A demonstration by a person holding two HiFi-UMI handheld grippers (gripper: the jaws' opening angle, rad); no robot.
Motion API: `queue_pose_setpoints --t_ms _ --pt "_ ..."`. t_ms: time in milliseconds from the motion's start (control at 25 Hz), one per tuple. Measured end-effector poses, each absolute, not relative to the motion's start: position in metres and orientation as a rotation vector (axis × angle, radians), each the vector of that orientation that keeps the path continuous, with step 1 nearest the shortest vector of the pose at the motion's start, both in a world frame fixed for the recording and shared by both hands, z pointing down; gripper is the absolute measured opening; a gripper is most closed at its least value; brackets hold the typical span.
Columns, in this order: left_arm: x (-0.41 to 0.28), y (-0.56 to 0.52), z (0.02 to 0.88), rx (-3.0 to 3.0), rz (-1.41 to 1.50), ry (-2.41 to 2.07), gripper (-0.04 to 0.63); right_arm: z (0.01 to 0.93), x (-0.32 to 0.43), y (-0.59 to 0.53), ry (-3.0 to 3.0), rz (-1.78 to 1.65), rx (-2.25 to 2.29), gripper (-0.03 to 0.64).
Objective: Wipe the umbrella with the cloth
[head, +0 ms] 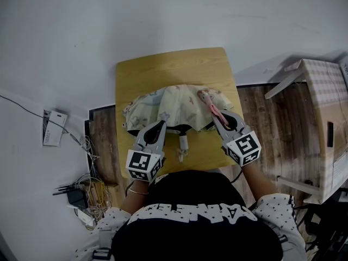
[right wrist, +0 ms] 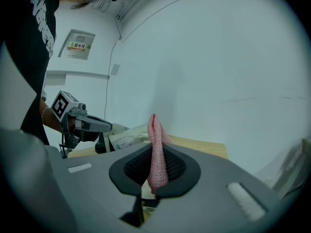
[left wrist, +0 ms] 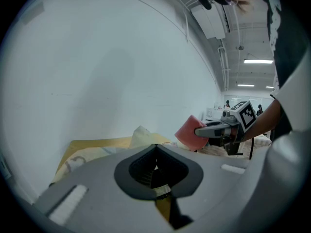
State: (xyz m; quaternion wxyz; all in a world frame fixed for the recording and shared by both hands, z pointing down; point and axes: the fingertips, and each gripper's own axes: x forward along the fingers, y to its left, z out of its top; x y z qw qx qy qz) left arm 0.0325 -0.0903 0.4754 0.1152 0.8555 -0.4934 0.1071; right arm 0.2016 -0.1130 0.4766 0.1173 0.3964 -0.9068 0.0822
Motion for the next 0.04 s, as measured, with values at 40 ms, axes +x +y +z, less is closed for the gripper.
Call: queue_pose_setpoints --t_ms 40 --pt "0.033 -0.0906 0.4752 2.508 0.314 -1.445 0.002 0.4748 0.2016 -0.1136 -2.657 0.239 1.166 0.029"
